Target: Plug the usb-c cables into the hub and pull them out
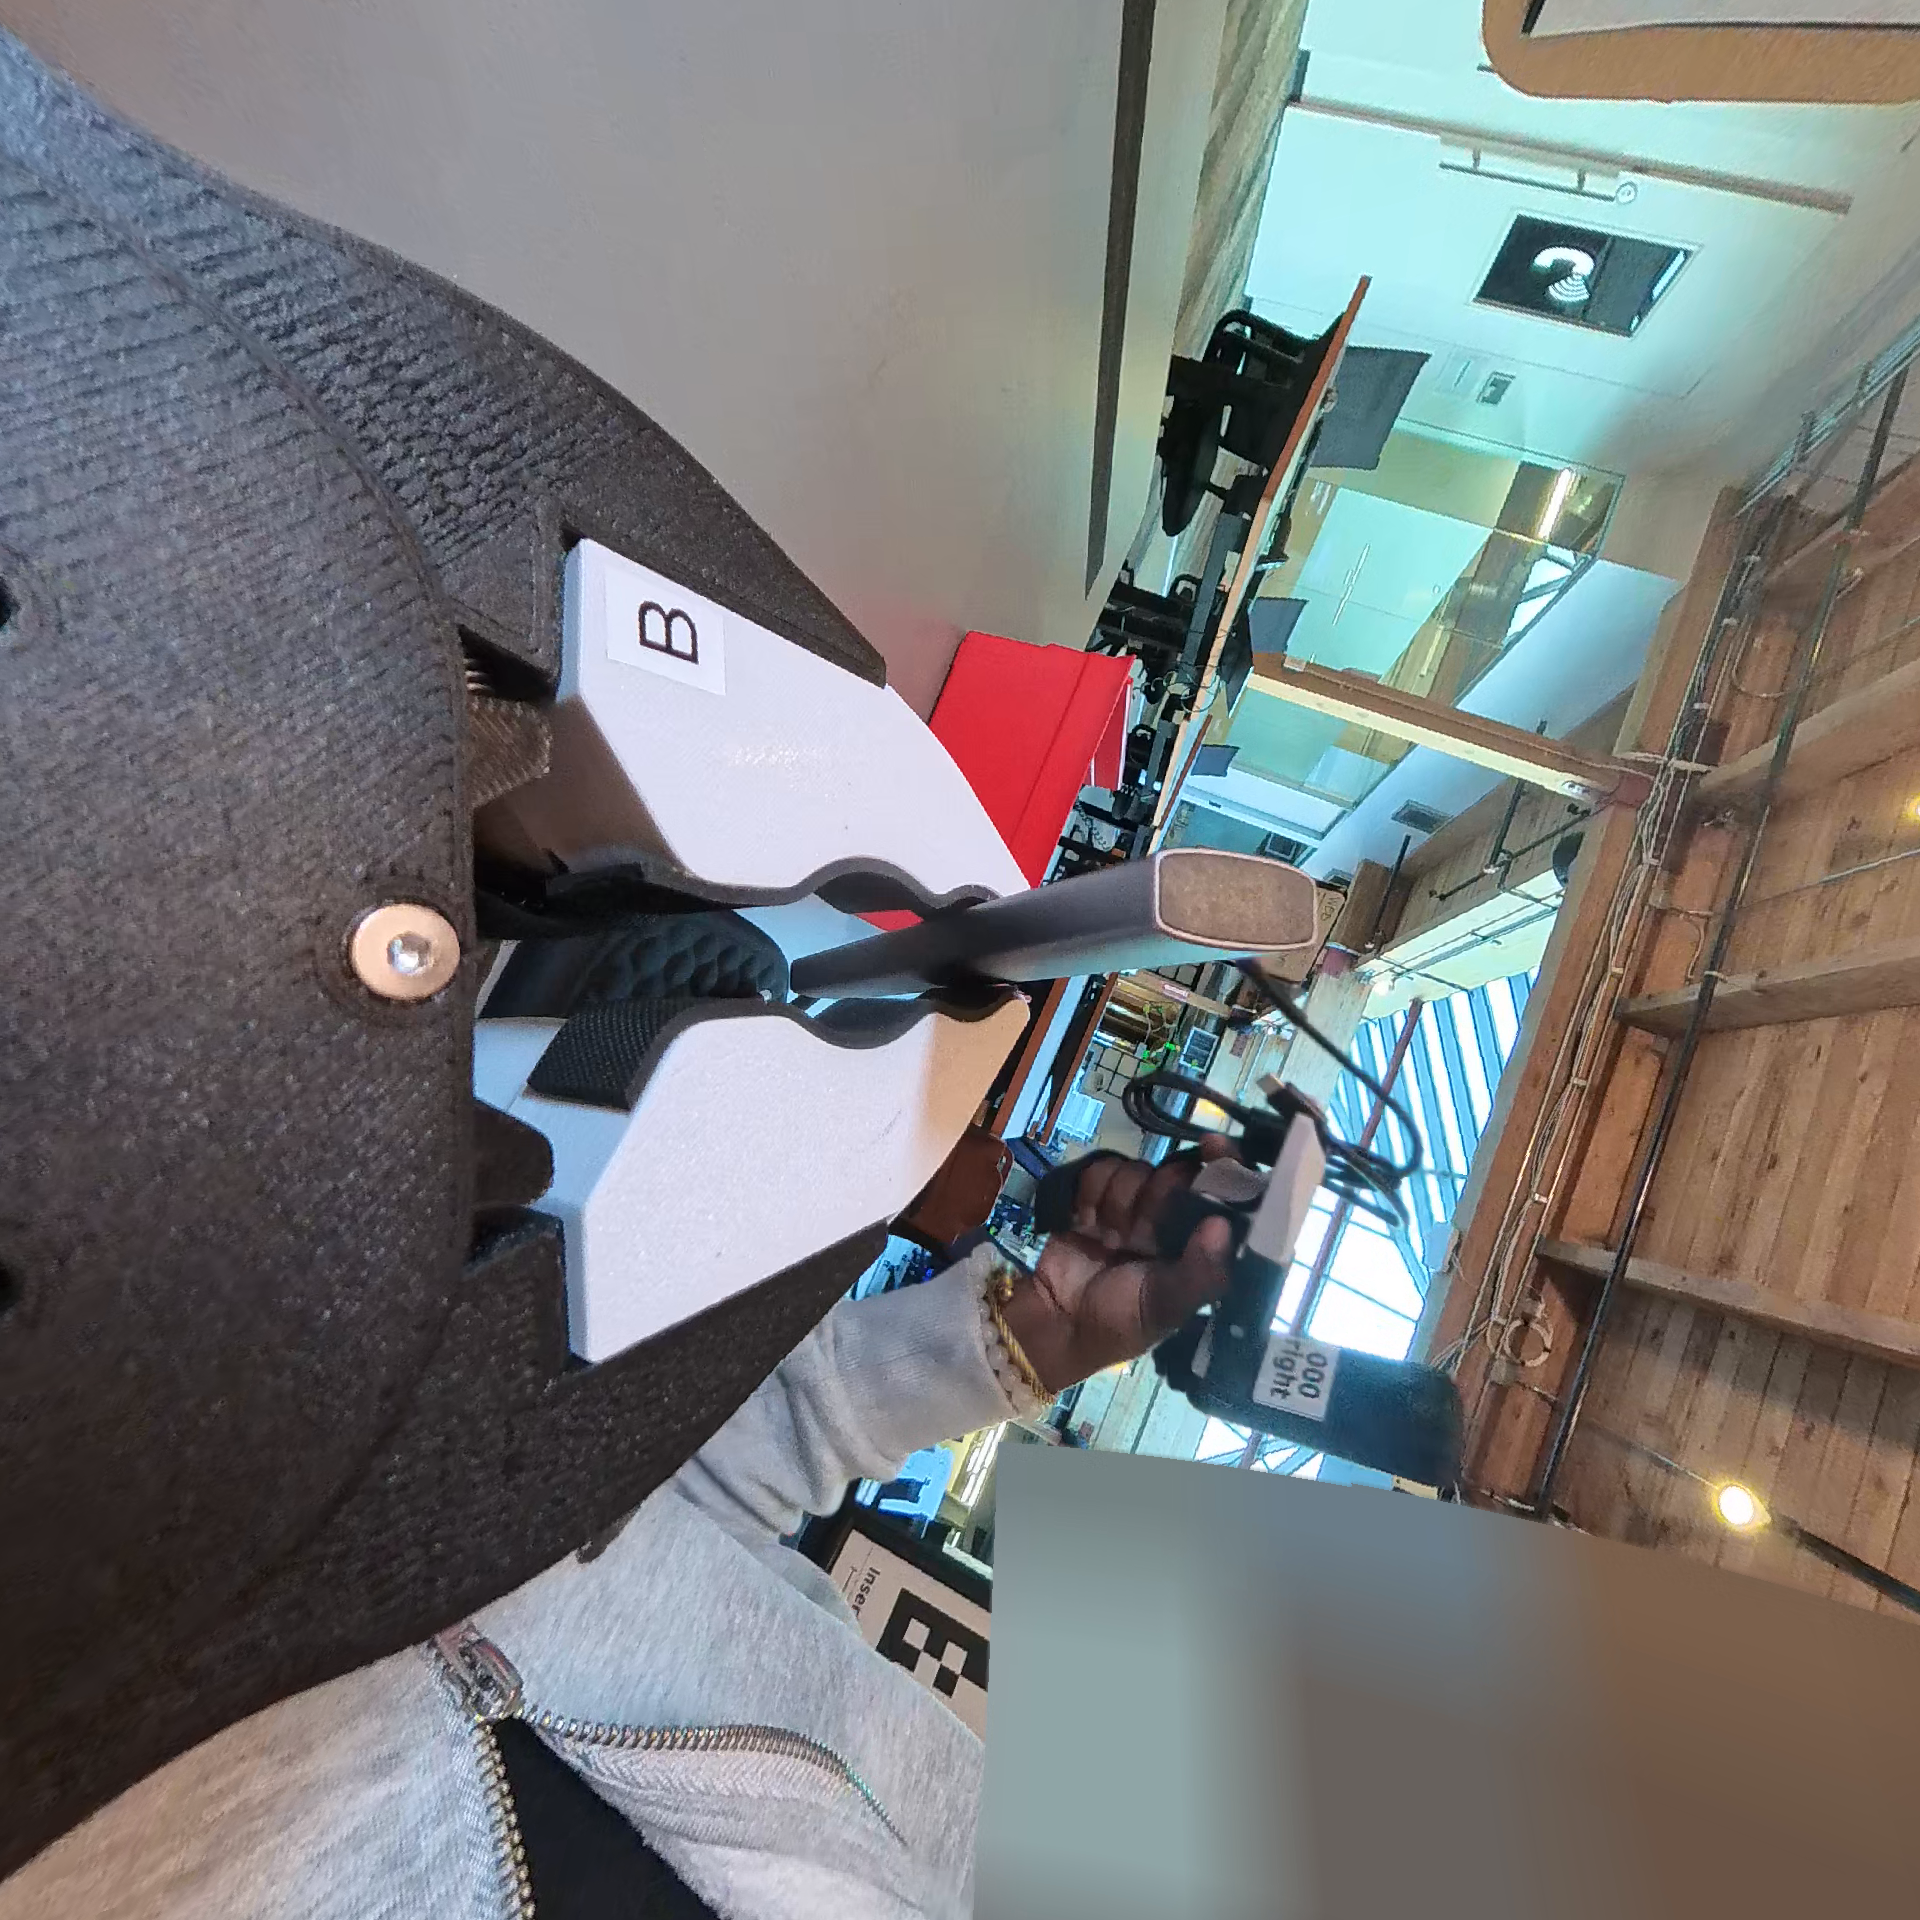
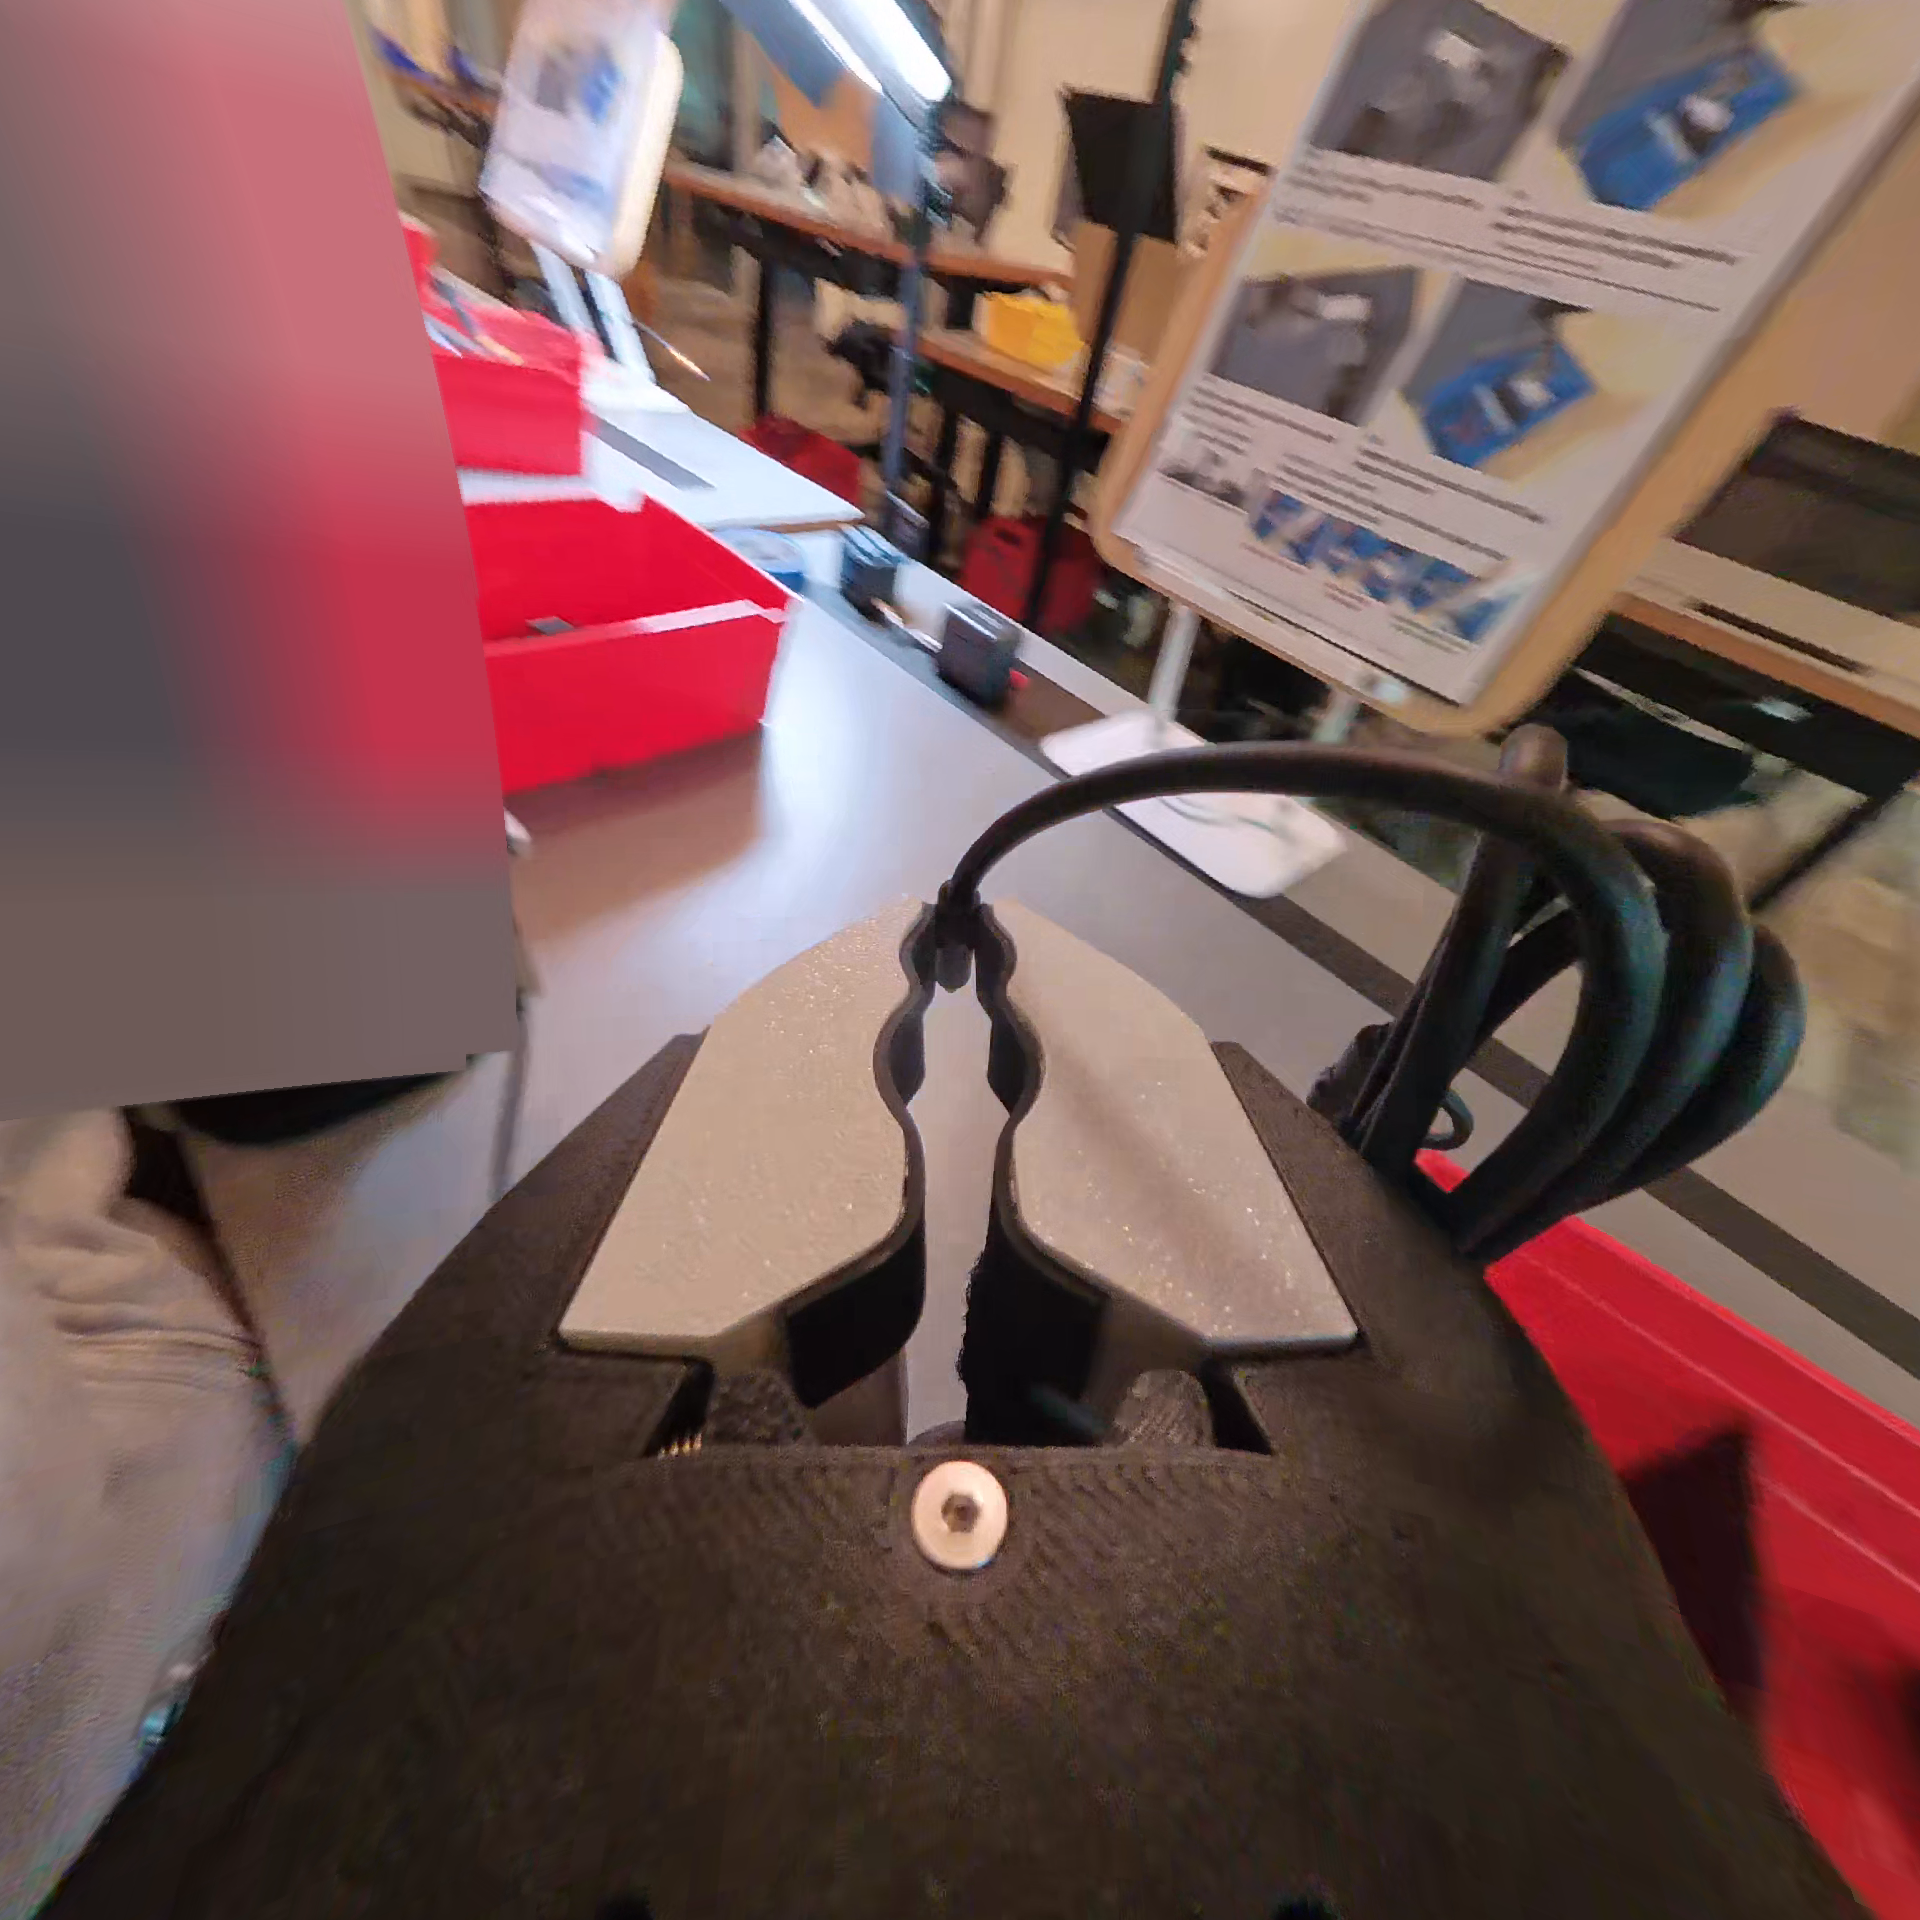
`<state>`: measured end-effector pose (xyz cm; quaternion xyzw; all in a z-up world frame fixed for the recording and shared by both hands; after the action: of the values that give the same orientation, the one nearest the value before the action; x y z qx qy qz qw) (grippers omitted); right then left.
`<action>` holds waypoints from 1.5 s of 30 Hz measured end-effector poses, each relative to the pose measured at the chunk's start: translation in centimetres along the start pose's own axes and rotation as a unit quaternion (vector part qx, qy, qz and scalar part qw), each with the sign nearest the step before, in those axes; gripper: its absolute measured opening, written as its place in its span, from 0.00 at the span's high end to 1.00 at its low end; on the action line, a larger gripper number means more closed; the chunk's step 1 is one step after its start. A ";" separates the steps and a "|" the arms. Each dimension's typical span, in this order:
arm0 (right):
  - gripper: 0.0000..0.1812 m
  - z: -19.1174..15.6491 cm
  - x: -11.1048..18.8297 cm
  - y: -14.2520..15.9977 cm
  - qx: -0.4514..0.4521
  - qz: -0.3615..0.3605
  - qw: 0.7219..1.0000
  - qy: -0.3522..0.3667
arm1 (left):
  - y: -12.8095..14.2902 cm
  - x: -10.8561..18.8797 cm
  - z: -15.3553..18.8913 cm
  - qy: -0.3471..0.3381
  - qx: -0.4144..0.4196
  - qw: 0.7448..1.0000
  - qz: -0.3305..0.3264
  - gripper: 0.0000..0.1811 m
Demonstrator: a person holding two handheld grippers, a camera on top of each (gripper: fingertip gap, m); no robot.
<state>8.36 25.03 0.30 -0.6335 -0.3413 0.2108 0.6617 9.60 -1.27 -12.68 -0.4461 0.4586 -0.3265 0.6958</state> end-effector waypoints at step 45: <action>0.96 11.0 -5.1 11.1 0.220 -0.317 0.914 0.123 | 0.3 -0.3 0.1 -0.001 -0.008 1.000 -0.016 0.94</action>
<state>-1.31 30.19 -11.91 -0.3513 -0.3849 -0.0199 0.8532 9.62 -0.89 -12.80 -0.4591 0.4531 -0.3339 0.6873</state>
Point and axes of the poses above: each gripper's, where its closed fingertips meet, x back along the fingers, y out of its underside, z = x × y across the jaws, the point moved 6 cm from there along x, back along the fingers, and after that the axes turned 13 degrees about -x, right-handed, at the moved point
